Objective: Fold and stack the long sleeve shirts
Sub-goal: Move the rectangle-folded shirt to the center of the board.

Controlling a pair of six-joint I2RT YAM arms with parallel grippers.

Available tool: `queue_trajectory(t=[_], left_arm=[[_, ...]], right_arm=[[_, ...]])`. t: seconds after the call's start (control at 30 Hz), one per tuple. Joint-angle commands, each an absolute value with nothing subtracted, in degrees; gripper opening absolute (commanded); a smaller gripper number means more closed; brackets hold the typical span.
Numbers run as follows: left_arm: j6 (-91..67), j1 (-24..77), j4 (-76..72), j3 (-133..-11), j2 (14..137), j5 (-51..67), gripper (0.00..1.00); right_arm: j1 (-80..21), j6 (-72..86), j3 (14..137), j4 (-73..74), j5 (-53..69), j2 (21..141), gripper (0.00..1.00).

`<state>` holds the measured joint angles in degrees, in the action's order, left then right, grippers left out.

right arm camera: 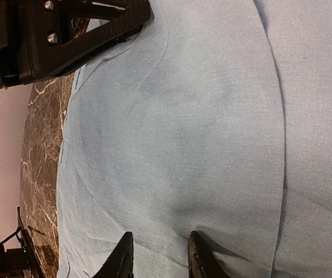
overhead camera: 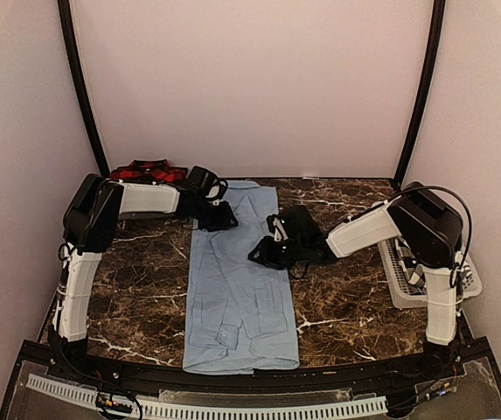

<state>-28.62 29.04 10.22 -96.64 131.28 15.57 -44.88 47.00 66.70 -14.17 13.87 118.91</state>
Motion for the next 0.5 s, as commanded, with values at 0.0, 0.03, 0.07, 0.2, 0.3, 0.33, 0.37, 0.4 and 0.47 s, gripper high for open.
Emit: queue_trajectory(t=[0.0, 0.03, 0.07, 0.2, 0.3, 0.33, 0.37, 0.4, 0.47], left_arm=[[-29.3, 28.92, 11.86, -101.64, 135.4, 16.36, 0.33], [-29.5, 28.92, 12.08, -103.79, 136.75, 16.4, 0.33], [-29.77, 28.92, 12.67, -104.89, 137.46, 16.6, 0.33], [-29.7, 28.92, 16.09, -115.73, 142.45, 17.14, 0.33], [-29.34, 28.87, 19.18, -121.97, 146.1, 16.94, 0.34], [-29.26, 28.85, 19.78, -124.95, 147.22, 16.8, 0.34], [-29.09, 28.72, 20.74, -126.42, 147.7, 16.84, 0.34], [-28.96, 28.64, 21.14, -128.94, 148.39, 16.89, 0.34], [-28.68, 28.3, 22.34, -132.22, 149.04, 16.94, 0.35]], right_arm=[[-43.4, 49.57, 64.98, -14.99, 12.34, 118.43, 0.3], [-42.8, 49.55, 65.36, -15.02, 12.98, 118.8, 0.3], [-42.2, 49.49, 65.74, -15.11, 13.5, 119.49, 0.3], [-39.51, 49.4, 68.37, -15.22, 16.46, 122.39, 0.3], [-38.0, 49.01, 70.64, -14.65, 17.82, 124.36, 0.3], [-37.57, 48.8, 71.52, -14.39, 18.4, 125.04, 0.3], [-37.23, 48.55, 72.47, -14.07, 18.94, 125.67, 0.3], [-36.92, 48.29, 73.45, -13.54, 19.32, 126.21, 0.31], [-36.29, 48.04, 75.02, -12.78, 20.25, 127.0, 0.31]])
